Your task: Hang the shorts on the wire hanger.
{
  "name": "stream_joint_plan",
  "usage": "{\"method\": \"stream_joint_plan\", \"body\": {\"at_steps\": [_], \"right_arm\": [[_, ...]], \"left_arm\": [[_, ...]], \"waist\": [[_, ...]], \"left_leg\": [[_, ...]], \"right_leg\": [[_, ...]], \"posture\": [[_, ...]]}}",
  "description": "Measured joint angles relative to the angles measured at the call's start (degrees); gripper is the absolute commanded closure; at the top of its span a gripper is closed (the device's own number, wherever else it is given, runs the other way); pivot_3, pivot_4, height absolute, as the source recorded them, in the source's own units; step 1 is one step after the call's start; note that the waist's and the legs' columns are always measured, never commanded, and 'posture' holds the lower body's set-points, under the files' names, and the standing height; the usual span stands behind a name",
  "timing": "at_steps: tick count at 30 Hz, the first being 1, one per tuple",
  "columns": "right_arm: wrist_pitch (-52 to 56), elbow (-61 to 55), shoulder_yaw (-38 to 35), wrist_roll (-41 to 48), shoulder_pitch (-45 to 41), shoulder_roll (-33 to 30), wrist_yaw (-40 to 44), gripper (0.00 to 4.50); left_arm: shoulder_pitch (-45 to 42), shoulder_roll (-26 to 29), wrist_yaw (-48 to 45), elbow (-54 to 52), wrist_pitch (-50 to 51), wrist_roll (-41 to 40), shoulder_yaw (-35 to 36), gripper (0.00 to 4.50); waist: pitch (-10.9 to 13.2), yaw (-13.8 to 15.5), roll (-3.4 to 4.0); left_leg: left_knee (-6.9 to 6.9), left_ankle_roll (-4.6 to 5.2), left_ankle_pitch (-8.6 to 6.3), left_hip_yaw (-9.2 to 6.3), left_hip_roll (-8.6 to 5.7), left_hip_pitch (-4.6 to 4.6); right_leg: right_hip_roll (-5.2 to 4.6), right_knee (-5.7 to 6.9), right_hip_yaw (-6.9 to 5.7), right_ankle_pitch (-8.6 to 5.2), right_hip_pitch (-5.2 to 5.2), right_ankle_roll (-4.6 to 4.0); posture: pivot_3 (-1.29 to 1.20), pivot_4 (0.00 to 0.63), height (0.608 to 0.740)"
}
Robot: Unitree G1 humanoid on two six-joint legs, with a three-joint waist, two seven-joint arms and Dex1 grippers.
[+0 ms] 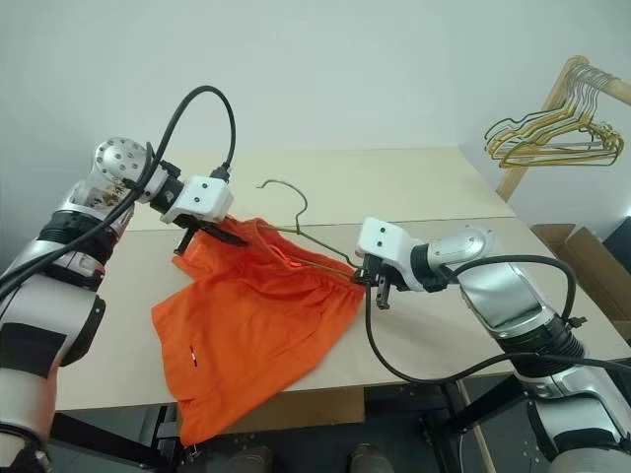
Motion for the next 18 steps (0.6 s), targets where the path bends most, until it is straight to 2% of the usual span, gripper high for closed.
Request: {"method": "stream_joint_plan", "body": {"at_steps": [6, 7, 11, 18], "right_arm": [[0.82, -0.72, 0.29, -0.48, -1.12, -1.0, 0.02, 4.5], [0.81, -0.8, 0.3, -0.63, -1.12, -1.14, 0.02, 3.94], [0.61, -1.67, -0.62, -0.67, -0.29, -3.11, -0.21, 2.74], [4.5, -4.36, -9.92, 3.2, 5.88, -7.06, -1.46, 0.28]], "left_arm": [[0.01, 0.24, 0.06, -0.19, 0.87, -1.86, -0.36, 4.48], [0.02, 0.18, 0.05, -0.28, 1.3, -2.01, -0.36, 4.5], [0.49, 0.11, -0.01, -1.36, 3.42, -3.51, -0.33, 4.5], [3.05, 2.49, -0.02, -5.73, 7.79, -7.88, -1.49, 4.5]], "waist": [[0.0, -0.07, 0.0], [0.0, -0.09, 0.0], [0.0, -0.04, 0.0], [0.0, -0.27, 0.0]], "left_leg": [[0.02, 0.0, 0.0, 0.0, 0.01, -0.01], [0.03, 0.0, 0.0, 0.0, 0.0, -0.02], [0.04, 0.01, -0.01, 0.0, 0.0, -0.05], [0.07, 0.02, -0.02, 0.01, 0.01, -0.04]], "right_leg": [[0.0, 0.0, 0.0, 0.0, -0.01, 0.0], [-0.01, 0.0, 0.0, 0.0, -0.01, 0.0], [-0.02, 0.0, -0.01, 0.0, -0.01, 0.01], [-0.02, 0.02, 0.0, 0.0, -0.03, 0.02]], "posture": [[0.01, 0.0, 0.74], [0.01, 0.0, 0.74], [0.01, 0.0, 0.74], [-0.01, 0.0, 0.74]]}}
